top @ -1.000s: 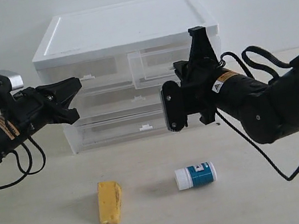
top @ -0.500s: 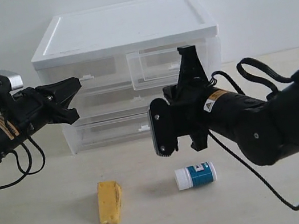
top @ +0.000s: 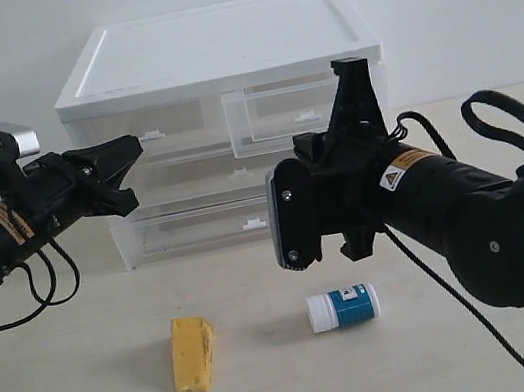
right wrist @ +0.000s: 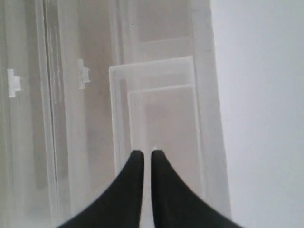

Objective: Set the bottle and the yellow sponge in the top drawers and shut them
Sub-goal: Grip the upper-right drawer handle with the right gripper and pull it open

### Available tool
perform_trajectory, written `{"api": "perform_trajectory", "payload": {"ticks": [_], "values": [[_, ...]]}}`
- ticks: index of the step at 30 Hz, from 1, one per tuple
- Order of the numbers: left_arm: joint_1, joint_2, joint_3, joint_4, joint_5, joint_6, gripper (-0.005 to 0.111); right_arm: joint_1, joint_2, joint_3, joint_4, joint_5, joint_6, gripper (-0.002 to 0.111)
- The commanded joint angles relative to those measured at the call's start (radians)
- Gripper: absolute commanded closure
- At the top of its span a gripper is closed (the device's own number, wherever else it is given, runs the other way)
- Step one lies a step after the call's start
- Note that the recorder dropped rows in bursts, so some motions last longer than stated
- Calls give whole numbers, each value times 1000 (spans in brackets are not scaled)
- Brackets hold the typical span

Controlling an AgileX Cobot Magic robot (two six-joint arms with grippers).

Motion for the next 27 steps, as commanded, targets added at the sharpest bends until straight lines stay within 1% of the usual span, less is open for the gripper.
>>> {"api": "perform_trajectory", "payload": {"ticks": [1, 3, 5, 6, 11, 14, 22, 27], "values": [[0, 4, -13, -20, 2, -9, 103, -10, -1, 4, 28, 2, -22, 87], [0, 4, -13, -20, 2, -9, 103, -10, 5, 2, 26, -7, -40, 71], [0, 4, -13, -20, 2, -11, 103, -10, 15, -13, 37, -14, -59, 61], [0, 4, -13, -15, 2, -11, 103, -17, 26, -25, 43, -19, -59, 59], [0, 4, -13, -12, 4, -13, 103, -69, 79, -92, 41, -3, -67, 60], [0, 4, -13, -12, 4, -13, 103, -69, 108, -108, 33, -16, -107, 60], [0, 4, -13, -12, 4, -13, 103, -71, 192, -190, 11, -32, -116, 60], [0, 4, -13, -14, 4, -10, 103, -71, 223, -210, 35, -109, -126, 60]]}}
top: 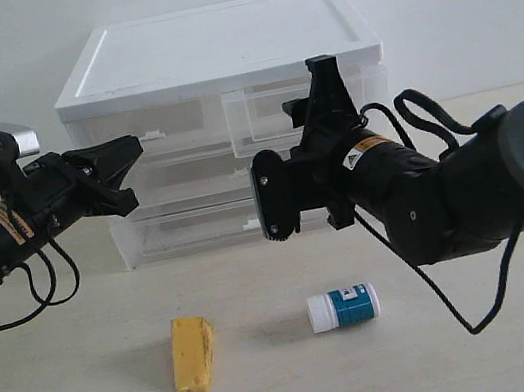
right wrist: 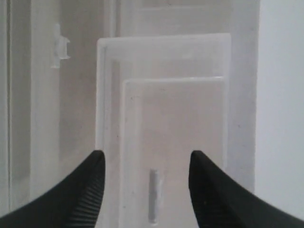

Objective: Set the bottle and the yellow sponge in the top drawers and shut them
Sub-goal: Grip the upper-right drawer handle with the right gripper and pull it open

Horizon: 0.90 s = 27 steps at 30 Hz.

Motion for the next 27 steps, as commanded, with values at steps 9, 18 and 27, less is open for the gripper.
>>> {"api": "perform_trajectory", "payload": {"ticks": [9, 18, 27], "values": [[0, 4, -13, -23, 6, -5, 103, -27, 13, -17, 97, -44, -10, 97], [0, 4, -13, -27, 6, 10, 103, 59, 13, -5, 204, -37, -142, 108], [0, 4, -13, -27, 6, 10, 103, 126, -2, 152, 192, -226, -100, 108]]}}
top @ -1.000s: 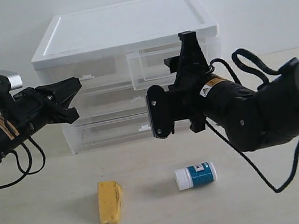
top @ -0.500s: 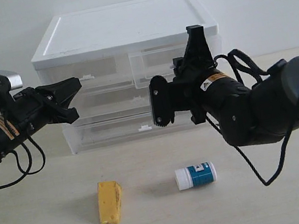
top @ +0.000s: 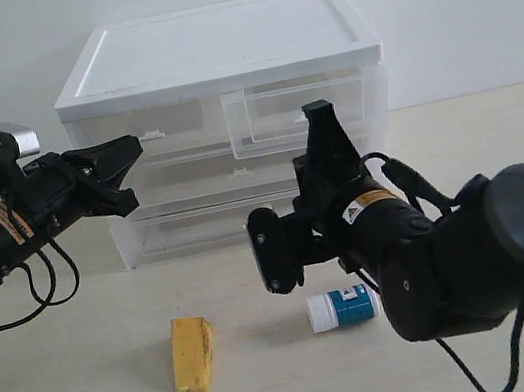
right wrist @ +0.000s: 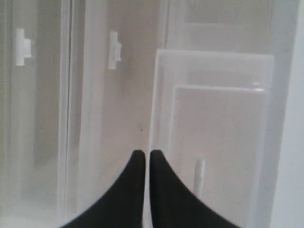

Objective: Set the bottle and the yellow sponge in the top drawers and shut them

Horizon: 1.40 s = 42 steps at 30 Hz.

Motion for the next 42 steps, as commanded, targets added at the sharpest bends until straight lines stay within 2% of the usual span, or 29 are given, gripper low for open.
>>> {"api": "perform_trajectory", "payload": {"ticks": [1, 6, 9, 12, 14, 16, 18, 20, 22, 25, 28, 33, 35, 38, 42], "values": [[0, 4, -13, -27, 6, 4, 103, 0, -27, 51, -13, -101, 91, 108], [0, 4, -13, -25, 6, 4, 103, -7, -154, 51, -20, -105, 389, 108], [0, 4, -13, -25, 8, 4, 103, -22, -247, 51, -3, -83, 470, 108], [0, 4, -13, -25, 8, 4, 103, -44, -342, 44, 4, 44, 546, 108], [0, 4, -13, -25, 8, 4, 103, -73, -403, 25, 12, 166, 644, 105], [0, 4, -13, -21, 8, 4, 103, -110, -451, -3, 12, 316, 671, 97], [0, 4, -13, -15, 8, 2, 103, -143, -473, -51, 27, 462, 681, 82], [0, 4, -13, -12, 8, 0, 103, -183, -478, -121, 66, 650, 681, 62], [0, 4, -13, -5, 8, 0, 103, -233, -470, -195, 109, 866, 681, 51], [0, 4, -13, -1, 8, -3, 103, -316, -438, -313, 140, 1147, 728, 57], [0, 4, -13, 1, 8, -3, 103, -370, -406, -413, 40, 1318, 739, 59], [0, 4, -13, 16, 8, -3, 103, -388, -346, -522, -429, 1413, 963, 59], [0, 4, -13, 21, 8, -3, 103, -388, -300, -554, -538, 1438, 1051, 55], [0, 4, -13, 21, 8, -3, 103, -388, -221, -614, -590, 1495, 1097, 42], [0, 4, -13, 21, 33, 2, 103, -377, -153, -659, -596, 1528, 1073, 40]]}}
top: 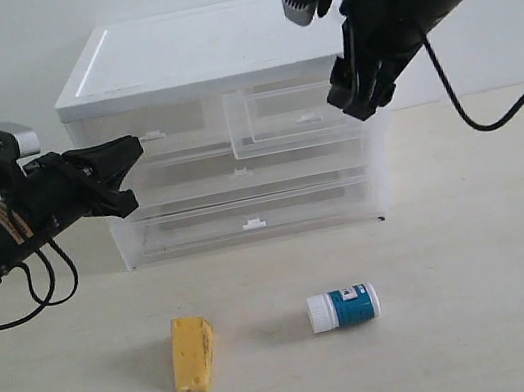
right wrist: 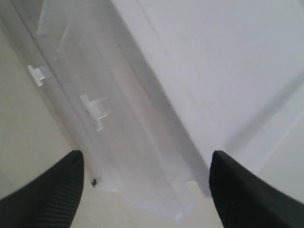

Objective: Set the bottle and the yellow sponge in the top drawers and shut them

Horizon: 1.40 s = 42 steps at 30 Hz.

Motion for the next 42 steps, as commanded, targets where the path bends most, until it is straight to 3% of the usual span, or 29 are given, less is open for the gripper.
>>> {"api": "perform_trajectory", "payload": {"ticks": [1, 5, 16, 20, 23, 26, 28, 29, 37, 42], "values": [[-2, 4, -9, 3, 38, 11, 103, 10, 57, -49, -29, 41, -24, 40], [-2, 4, -9, 3, 47, 14, 103, 45, 67, -49, -43, 7, -110, 42], [-2, 4, -12, 4, 47, 18, 103, 53, 108, -49, -107, -12, -109, 42], [-2, 4, -12, 4, 47, 18, 103, 55, 134, -49, -107, 0, -114, 48], [-2, 4, -15, 4, 47, 18, 103, 64, 134, -49, -107, 18, -126, 55], [-2, 4, -21, 8, 50, 18, 103, 81, 132, -49, -107, 63, -182, 77], [-2, 4, -21, 8, 50, 18, 103, 91, 132, -49, -107, 87, -220, 102], [-2, 4, -21, 8, 50, 18, 103, 91, 132, -49, -107, 91, -228, 108], [-2, 4, -23, 8, 50, 16, 103, 91, 73, -49, -98, 202, -294, 108], [-2, 4, -25, 8, 50, 14, 103, 91, 22, -49, 18, 282, -340, 108]]}}
